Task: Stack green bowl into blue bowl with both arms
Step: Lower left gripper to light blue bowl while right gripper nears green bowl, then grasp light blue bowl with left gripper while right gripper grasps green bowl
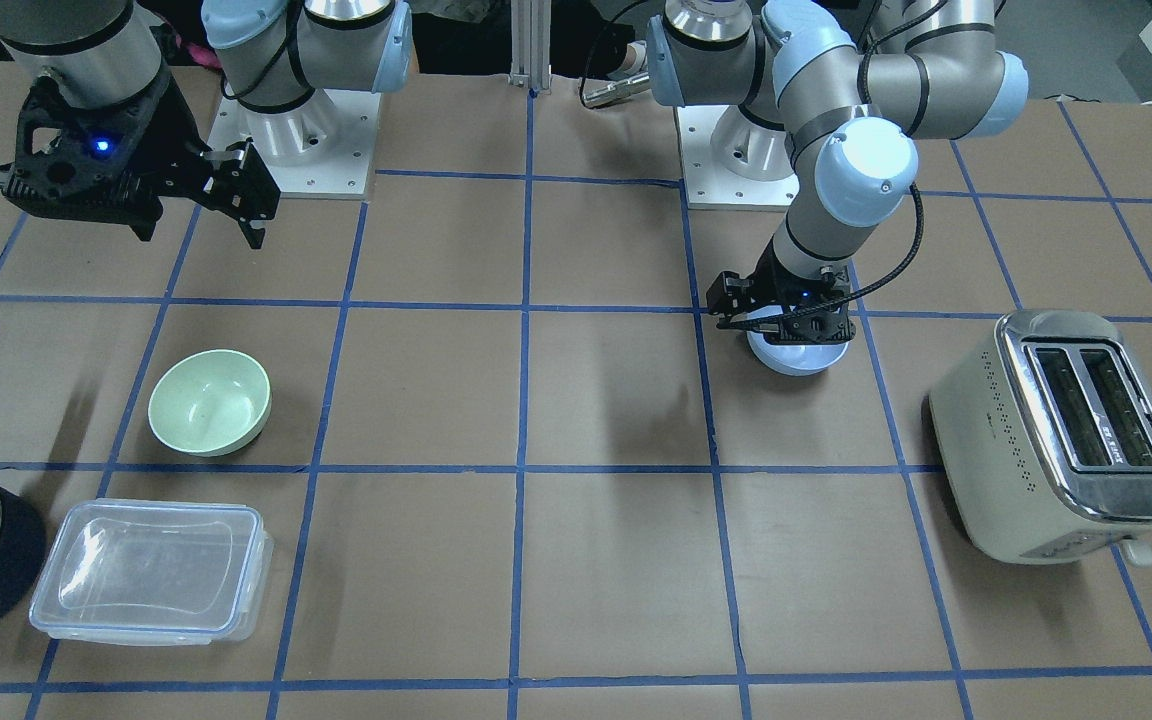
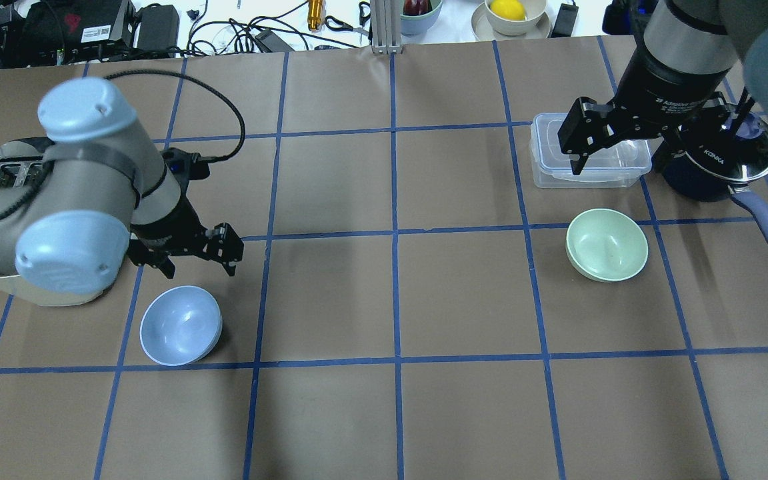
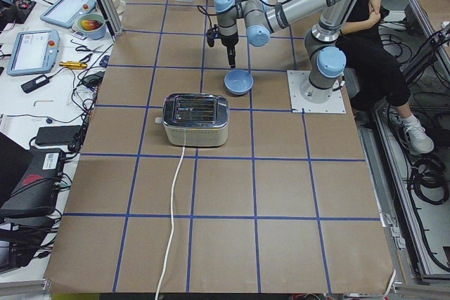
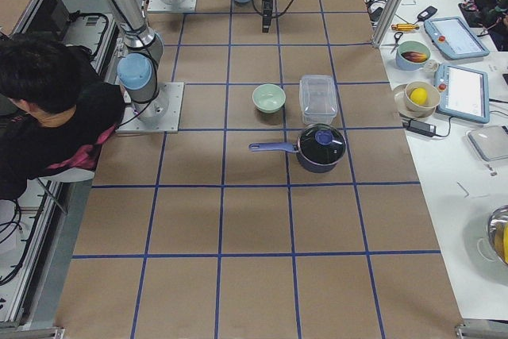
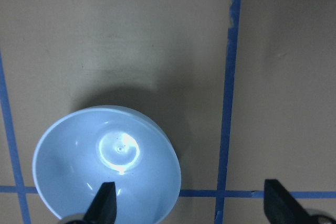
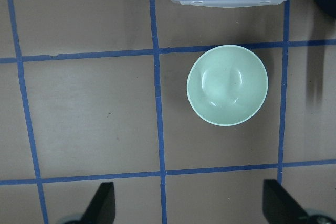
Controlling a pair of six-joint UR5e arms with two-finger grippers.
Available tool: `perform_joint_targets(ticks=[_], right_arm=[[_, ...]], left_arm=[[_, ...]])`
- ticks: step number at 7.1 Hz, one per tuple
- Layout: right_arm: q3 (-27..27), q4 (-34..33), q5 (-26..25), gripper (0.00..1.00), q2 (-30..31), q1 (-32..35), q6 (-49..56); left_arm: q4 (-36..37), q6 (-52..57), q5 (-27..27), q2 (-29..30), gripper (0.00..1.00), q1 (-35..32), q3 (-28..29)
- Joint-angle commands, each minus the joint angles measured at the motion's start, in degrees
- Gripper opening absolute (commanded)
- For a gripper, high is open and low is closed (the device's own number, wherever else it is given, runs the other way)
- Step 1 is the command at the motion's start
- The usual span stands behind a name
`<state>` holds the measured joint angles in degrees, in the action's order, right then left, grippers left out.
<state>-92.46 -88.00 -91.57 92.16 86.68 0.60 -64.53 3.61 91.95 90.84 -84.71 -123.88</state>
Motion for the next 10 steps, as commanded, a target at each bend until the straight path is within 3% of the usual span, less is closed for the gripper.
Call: perform_joint_targets(ticks=[1,3,4,5,6,9,10], right_arm=[[-1.75,-3.38,-0.1,1.0,-3.63,-7.27,6.74],[-8.58,-10.92,0.95,1.0,-7.51,-17.38,17.64],[-12.44,-16.97,1.13,1.0,-8.74,-18.73,20.9],[-15.88,-21.82,1.22,1.0,-9.02,-18.74,21.11],[-18.52,-27.7,1.31,1.0,-10.76,-18.74,21.11],[-20.39,-32.75,2.54,1.0,-17.44,-18.83,21.2],[-20.48,-32.68,2.54,0.86,-18.76,-18.74,21.11]], left_arm=[[6.05,-0.18,0.42,2.32,0.97,0.07,-3.72],[6.17,-0.26,0.77,3.64,0.93,0.25,-5.58],[6.43,-2.01,0.69,4.52,0.81,0.25,-5.85],[6.52,-2.2,0.86,4.96,0.25,0.25,-5.33],[7.48,-1.94,0.86,4.97,0.0,0.16,-5.06],[8.02,-4.64,1.04,5.14,0.0,-0.8,-4.01],[8.1,-5.18,1.21,4.62,0.0,-1.94,-2.87]])
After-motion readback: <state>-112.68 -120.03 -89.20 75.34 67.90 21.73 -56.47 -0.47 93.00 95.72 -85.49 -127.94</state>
